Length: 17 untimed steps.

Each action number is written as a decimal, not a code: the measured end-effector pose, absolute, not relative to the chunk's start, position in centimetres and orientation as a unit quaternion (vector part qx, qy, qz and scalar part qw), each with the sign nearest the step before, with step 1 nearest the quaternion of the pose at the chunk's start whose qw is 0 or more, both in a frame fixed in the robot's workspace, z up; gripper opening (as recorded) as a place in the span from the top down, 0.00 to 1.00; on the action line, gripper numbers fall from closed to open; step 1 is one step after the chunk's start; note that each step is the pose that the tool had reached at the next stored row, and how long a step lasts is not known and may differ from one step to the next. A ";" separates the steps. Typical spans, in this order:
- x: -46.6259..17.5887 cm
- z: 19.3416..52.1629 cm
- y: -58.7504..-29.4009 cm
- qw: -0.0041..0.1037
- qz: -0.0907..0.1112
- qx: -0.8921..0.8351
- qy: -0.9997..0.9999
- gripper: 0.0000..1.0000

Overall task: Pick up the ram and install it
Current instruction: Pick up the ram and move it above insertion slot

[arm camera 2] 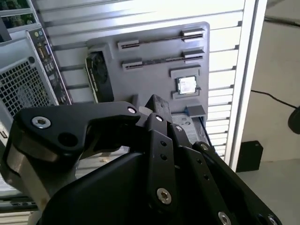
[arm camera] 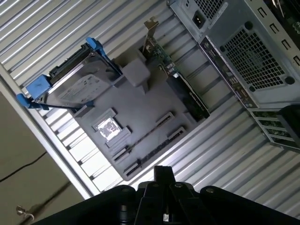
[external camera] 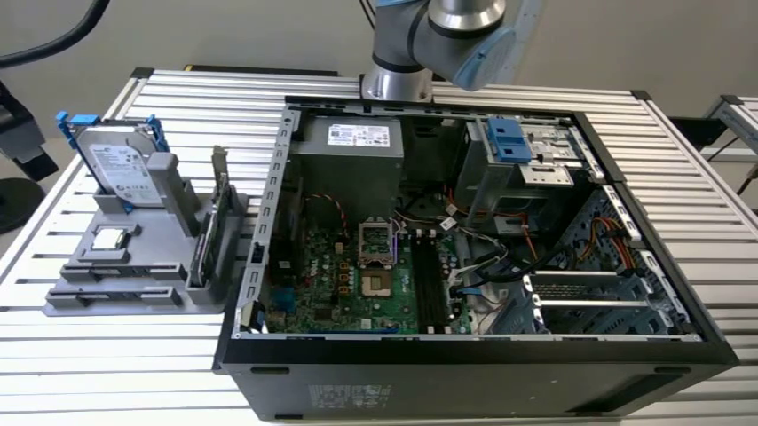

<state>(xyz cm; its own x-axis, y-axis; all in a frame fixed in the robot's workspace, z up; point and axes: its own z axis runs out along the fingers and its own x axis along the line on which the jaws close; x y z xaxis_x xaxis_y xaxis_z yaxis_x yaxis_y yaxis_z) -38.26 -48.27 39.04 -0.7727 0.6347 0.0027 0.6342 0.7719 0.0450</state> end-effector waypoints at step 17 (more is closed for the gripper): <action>-38.3 39.0 -48.3 0.008 0.021 0.414 0.910 1.00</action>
